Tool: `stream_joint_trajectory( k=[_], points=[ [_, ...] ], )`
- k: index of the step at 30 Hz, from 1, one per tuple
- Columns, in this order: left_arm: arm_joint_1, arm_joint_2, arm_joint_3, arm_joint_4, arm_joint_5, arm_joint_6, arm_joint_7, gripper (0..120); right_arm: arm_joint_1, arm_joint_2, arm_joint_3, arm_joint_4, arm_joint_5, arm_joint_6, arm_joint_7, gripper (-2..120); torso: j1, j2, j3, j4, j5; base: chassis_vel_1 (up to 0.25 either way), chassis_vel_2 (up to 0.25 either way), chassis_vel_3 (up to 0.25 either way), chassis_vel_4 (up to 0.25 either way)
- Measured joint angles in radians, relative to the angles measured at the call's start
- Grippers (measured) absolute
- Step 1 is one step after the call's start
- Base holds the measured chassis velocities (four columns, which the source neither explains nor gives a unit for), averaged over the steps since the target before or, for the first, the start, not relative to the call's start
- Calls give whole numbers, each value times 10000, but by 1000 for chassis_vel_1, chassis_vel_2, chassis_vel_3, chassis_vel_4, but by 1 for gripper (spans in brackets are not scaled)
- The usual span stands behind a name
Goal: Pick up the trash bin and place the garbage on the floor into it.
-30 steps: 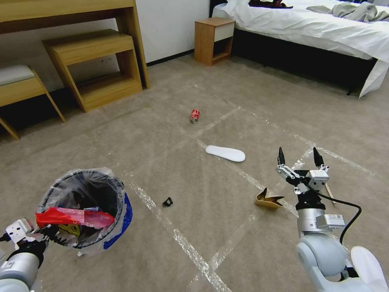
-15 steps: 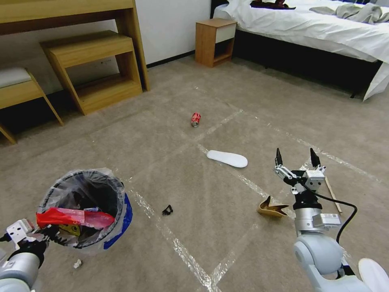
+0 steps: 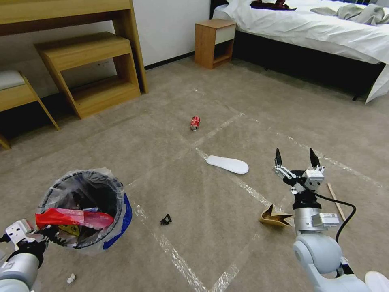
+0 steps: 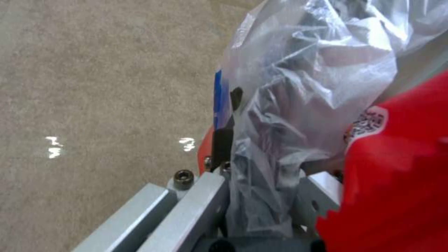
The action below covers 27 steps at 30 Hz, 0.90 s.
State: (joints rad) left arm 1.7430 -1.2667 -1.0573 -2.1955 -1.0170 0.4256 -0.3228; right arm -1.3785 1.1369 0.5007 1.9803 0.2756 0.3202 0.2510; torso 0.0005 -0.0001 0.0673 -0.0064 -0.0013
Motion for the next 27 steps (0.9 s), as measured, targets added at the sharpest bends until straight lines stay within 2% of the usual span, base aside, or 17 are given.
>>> stream_joint_trajectory(
  k=[2, 3, 4, 5, 6, 7, 8, 9, 11, 12, 14, 15, 19, 27],
  points=[
    [35, -29, 3, 8, 29, -9, 3, 0, 120, -85, -155, 3, 392, -319, 298, 100, 0, 0, 0, 1, -1, -6, 31, 14, -22],
    [67, -63, 13, -1, 52, -13, 6, 0, 285, -172, -367, 56, 1050, -941, 936, 100, 0, 0, 0, 3, 0, 0, 0, 0, 0],
    [67, -63, 13, -1, 52, -13, 6, 0, 285, -172, -367, 56, 1050, -941, 936, 100, 0, 0, 0, 3, 0, 0, 0, 0, 0],
    [79, -79, 17, -17, 56, -13, 6, 0, 386, -208, -455, 120, 1500, -1353, 1361, 100, 0, 0, -1, 3, -2, 0, 0, 0, 0],
    [88, -86, 19, -33, 58, -13, 8, 0, 507, -240, -533, 192, 1974, -1882, 1874, 100, -1, 0, -1, 2, -1, 0, 0, 0, 0],
    [108, -94, 20, -63, 71, -14, 13, 0, 746, -307, -606, 297, 2906, -3119, 2967, 100, -1, 0, -1, 3, 0, 0, 0, 0, 0],
    [108, -94, 20, -63, 71, -14, 13, 0, 746, -307, -606, 297, 2906, -3119, 2967, 100, -1, 0, -1, 3, 0, 0, 0, 0, 0],
    [118, -97, 21, -71, 76, -14, 13, 0, 872, -332, -604, 308, 3469, -3879, 3708, 100, -1, 0, -1, 4, 0, 0, 0, 0, 0],
    [108, -113, 21, -74, 84, -14, 13, 0, 987, -333, -450, 195, 4535, -4777, 5059, 100, -1, 0, -1, 3, -1, 0, 0, 0, 0],
    [108, -113, 21, -74, 84, -14, 13, 0, 987, -333, -450, 195, 4535, -4777, 5059, 100, -1, 0, -1, 3, -1, 0, 0, 0, 0],
    [77, -134, 43, -70, 84, -14, 9, 0, 1009, -241, -135, -43, 6143, -5344, 6519, 100, -1, 0, -1, 2, 2, 0, 0, 0, 0],
    [77, -134, 43, -70, 84, -14, 9, 0, 1009, -241, -135, -43, 6143, -5344, 6519, 100, -1, 0, -1, 2, 2, 0, 0, 0, 0],
    [43, -146, 74, 17, 108, -14, 4, 0, 644, -7, 683, -375, 7968, -5782, 7630, 100, -1, 0, -1, 0, -1, 0, 0, 0, 0],
    [-66, -215, 183, 117, 169, -18, 0, 0, 383, 420, 407, -1208, 9243, -6196, 8047, 100, -1, 0, -1, 0, -1, 0, 0, 0, 0]
  ],
)
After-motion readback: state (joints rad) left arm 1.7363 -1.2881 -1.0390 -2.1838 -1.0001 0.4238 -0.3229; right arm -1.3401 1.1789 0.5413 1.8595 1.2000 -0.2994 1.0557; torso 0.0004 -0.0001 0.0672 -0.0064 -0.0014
